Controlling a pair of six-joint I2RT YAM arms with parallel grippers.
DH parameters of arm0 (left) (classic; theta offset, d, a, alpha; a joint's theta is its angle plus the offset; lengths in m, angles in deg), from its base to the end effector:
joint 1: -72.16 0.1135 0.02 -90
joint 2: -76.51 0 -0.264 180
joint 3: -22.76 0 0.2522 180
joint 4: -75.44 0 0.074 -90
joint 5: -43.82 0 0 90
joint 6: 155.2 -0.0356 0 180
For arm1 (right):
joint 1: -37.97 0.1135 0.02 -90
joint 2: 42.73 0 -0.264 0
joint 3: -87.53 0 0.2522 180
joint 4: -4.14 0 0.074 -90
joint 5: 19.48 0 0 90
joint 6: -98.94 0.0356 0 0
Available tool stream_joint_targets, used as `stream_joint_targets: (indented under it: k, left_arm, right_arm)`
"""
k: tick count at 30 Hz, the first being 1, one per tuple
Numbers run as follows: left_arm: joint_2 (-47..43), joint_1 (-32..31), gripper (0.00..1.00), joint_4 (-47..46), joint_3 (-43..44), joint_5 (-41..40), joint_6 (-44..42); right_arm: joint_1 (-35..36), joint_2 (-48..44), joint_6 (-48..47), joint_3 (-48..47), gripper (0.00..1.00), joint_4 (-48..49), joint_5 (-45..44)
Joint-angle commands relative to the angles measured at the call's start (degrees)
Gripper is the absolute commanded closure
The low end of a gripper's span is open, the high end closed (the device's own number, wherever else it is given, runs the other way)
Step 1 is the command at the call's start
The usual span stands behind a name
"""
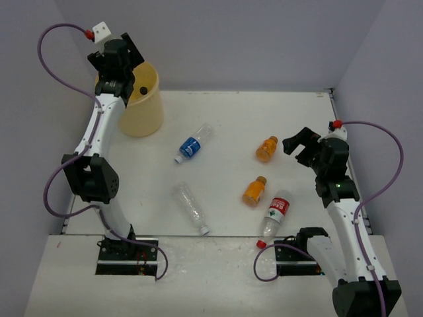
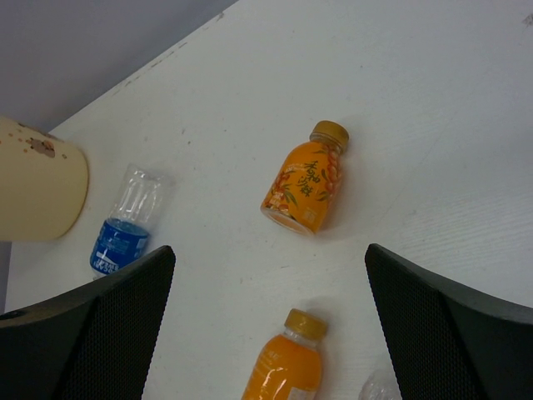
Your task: Put the plastic bottles in the bin
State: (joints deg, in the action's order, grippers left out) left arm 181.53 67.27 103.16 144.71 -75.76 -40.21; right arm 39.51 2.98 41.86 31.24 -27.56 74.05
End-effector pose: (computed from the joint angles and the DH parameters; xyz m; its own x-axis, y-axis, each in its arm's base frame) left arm 0.4327 -0.0194 0.4223 0.0037 -0.3691 -0.9294 -0.4495 0.8296 -0.3312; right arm 0.1856 0.0072 0.3093 -0.3481 0.5333 -0.7710 0.1250 0.8415 0.5256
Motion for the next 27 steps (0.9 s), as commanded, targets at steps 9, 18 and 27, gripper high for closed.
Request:
stream_joint_targets:
  k: [9,18,27]
  left_arm:
    - [-10.4,-6.9,0.00,-1.4,-11.1,43.6,-28.1]
    - [-16.0,-14.8,0.00,-1.2,-27.9,59.4,-46.3]
    - [-1.6,-15.0,0.00,3.2,-24.5,59.9,-42.9]
  right_arm:
    - [-0.1,-0.3,-1.0,-2.1,0.01,2.0,0.9]
    - [-0.1,1.0,-2.3,-3.3,0.01,0.3,2.8]
    - [-0.1,4.2,-2.0,-7.2,0.01,-3.2,-0.1]
